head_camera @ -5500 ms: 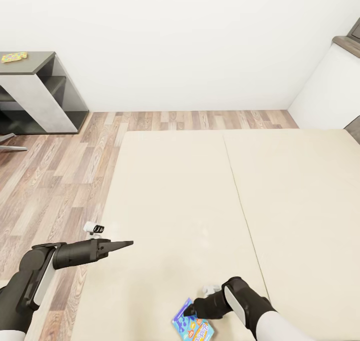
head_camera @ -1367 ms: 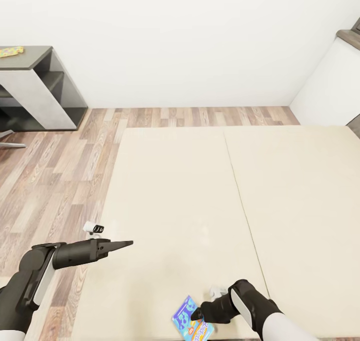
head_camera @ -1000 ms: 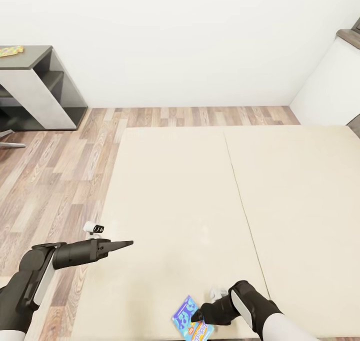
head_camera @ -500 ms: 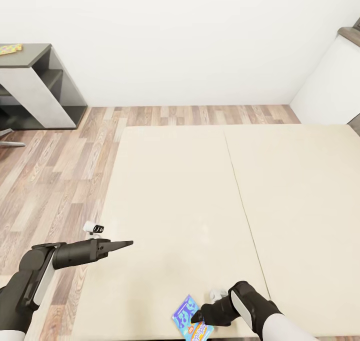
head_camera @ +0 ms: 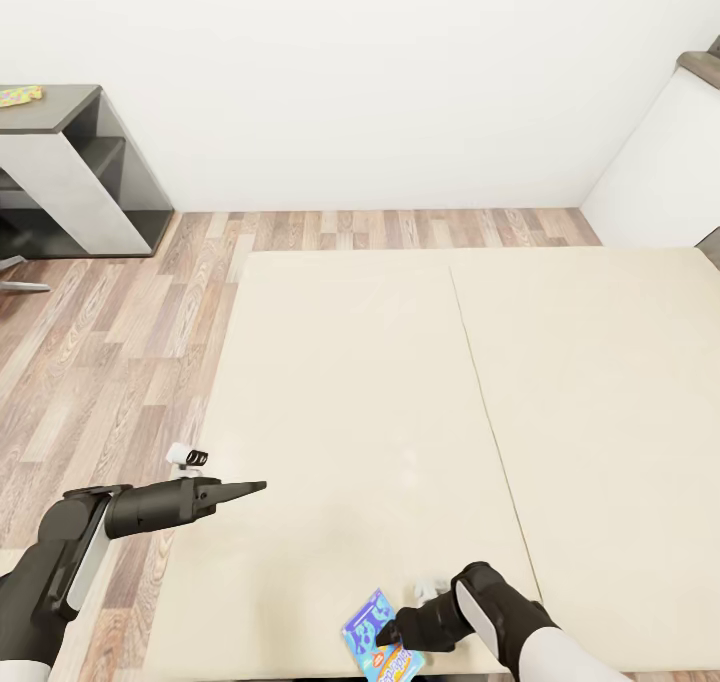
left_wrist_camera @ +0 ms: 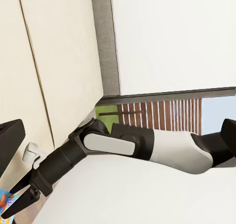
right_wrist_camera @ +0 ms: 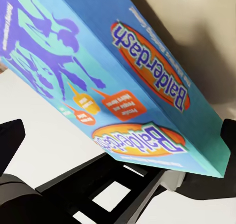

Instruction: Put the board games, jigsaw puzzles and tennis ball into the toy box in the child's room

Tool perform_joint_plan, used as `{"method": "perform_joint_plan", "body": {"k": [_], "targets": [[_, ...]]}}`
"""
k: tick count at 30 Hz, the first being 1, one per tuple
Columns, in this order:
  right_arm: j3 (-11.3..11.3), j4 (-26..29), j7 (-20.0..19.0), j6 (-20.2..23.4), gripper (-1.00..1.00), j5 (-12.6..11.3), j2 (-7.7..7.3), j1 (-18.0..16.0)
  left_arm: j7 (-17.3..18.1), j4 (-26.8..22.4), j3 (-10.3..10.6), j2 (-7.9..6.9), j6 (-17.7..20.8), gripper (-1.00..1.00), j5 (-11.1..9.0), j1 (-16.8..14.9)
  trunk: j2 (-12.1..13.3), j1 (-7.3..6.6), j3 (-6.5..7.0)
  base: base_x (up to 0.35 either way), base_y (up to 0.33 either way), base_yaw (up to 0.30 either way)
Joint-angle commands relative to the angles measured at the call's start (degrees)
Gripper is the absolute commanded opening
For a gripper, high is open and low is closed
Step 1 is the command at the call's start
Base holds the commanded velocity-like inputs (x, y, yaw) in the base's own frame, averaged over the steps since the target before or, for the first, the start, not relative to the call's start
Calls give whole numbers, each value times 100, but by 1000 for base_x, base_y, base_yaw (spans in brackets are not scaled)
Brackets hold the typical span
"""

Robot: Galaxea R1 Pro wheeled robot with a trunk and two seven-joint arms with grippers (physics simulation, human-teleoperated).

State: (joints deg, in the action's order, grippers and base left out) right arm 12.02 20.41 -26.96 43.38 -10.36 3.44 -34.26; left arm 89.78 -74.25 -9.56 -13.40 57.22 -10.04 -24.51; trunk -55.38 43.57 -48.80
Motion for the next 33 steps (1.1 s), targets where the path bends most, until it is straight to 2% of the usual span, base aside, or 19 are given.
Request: {"method": "perform_joint_plan", "body": {"k": [1, 33], "targets": [[44, 7, 18, 24, 100, -63, 0, -2, 22, -1, 0, -3, 61, 100, 3, -1, -3, 1, -3, 0, 0, 0], [38, -25, -19, 77, 100, -75, 18, -2, 22, -1, -2, -5, 61, 100, 2, -1, -3, 1, -4, 0, 0, 0]]}}
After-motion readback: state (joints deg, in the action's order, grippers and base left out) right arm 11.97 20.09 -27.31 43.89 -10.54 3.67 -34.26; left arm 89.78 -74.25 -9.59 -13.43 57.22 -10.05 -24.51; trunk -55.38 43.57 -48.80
